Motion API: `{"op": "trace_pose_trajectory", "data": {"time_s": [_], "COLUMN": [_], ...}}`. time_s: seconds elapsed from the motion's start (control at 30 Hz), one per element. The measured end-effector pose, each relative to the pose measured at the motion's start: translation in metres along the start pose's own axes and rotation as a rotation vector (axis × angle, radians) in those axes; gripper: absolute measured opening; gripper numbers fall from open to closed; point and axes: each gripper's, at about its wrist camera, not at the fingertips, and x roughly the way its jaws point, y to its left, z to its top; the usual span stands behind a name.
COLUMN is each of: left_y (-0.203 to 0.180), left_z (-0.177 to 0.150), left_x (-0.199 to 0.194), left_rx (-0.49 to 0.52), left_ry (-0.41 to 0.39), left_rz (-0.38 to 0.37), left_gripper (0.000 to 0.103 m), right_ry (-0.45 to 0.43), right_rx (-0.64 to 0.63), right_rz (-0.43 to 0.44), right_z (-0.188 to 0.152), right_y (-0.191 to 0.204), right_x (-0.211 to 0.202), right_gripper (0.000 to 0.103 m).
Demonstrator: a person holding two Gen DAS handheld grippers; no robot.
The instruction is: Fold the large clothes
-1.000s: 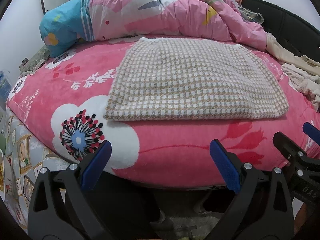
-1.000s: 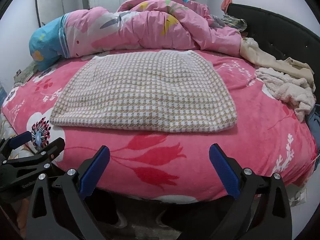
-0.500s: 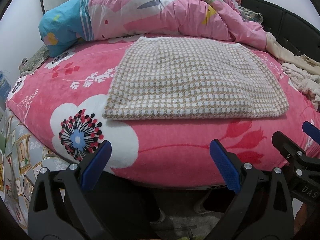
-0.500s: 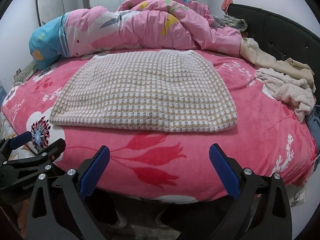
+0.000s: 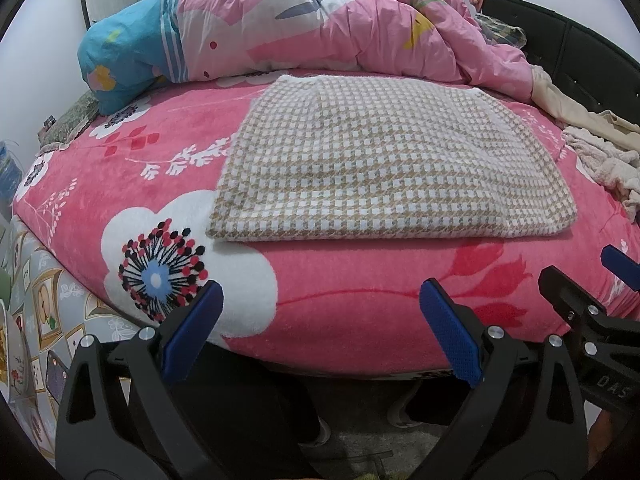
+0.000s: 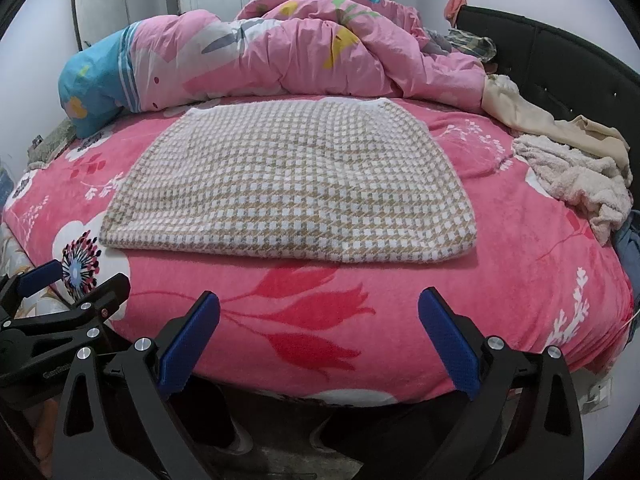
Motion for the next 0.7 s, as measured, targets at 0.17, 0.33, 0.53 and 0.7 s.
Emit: {"op": "trace_pose_trajectory", "data": {"time_s": [0.17,0.33,0.53,0.7], "left_y": [-0.0011,0.0,0.0006,0.0005], "left_z": [-0.0002,0.0003,0.0019,0.0016], "left_x": [-0.001,-0.0006,-0.0016,-0.0014], "left_rx": [0.002,0.001,0.004,0.003], "left_ry": [0.001,0.0,-0.001,-0.002], "left_rz": [0.003,-0.002,-0.003,-0.001], "left_gripper": [0.095,0.095,0.095,0.095], "right_ry": [0.0,0.001,0.001,0.0], "right_rx": [-0.001,-0.003,-0.003,-0.001], "right_rz": [-0.002,-0.002,-0.002,0.0], "right_z": [-0.0003,-0.0002,-0.0001,-0.0006], "right_y": [0.0007,0.0004,0.0,-0.0006], "right_x": [0.0002,0.0006,0.0005,0.0005], "right_gripper": [0.097,0.097,0.097,0.097]}}
